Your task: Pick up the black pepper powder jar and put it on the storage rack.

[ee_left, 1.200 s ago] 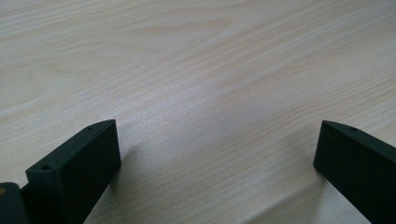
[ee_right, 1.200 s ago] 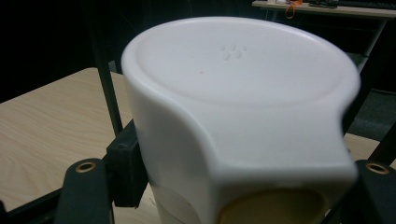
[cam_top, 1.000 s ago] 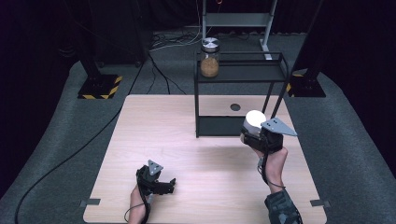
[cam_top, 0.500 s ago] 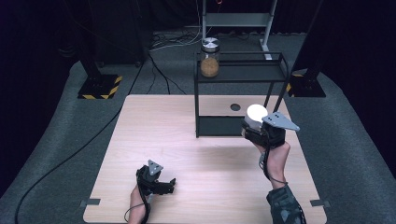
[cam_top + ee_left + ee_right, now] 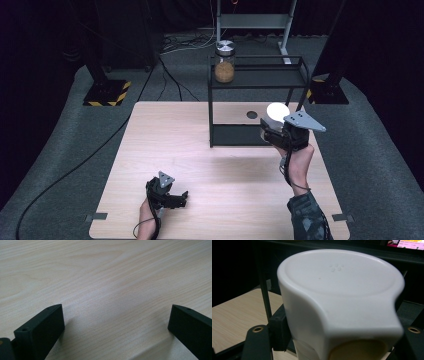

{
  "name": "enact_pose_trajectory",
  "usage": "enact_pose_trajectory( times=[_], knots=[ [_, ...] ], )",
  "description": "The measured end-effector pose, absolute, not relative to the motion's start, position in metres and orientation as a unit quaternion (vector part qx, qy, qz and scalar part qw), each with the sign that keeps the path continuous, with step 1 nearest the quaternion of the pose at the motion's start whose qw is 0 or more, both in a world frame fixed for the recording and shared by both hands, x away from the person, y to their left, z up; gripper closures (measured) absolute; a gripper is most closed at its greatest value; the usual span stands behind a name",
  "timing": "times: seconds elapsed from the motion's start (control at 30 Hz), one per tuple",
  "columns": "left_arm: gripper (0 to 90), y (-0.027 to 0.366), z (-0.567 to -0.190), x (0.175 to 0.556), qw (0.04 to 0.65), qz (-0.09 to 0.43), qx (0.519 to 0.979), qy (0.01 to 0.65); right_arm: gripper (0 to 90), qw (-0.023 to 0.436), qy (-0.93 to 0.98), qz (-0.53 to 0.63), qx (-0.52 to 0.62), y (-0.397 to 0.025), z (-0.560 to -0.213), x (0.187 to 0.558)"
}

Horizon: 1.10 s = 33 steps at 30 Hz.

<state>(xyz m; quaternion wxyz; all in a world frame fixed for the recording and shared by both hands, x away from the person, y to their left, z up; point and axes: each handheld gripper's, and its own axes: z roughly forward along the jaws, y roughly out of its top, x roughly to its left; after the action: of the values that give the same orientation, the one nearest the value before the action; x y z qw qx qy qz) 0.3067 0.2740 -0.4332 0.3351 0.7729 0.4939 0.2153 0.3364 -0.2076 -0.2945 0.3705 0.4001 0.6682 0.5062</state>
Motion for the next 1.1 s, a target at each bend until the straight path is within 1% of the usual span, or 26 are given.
enact_pose_trajectory(
  times=[1.1],
  knots=[
    [0.1, 0.275, -0.433, 0.307, 0.335, 0.213, 0.777, 0.488, 29.8, 0.411, 0.656, 0.503, 0.385, -0.222, -0.234, 0.335]
  ],
)
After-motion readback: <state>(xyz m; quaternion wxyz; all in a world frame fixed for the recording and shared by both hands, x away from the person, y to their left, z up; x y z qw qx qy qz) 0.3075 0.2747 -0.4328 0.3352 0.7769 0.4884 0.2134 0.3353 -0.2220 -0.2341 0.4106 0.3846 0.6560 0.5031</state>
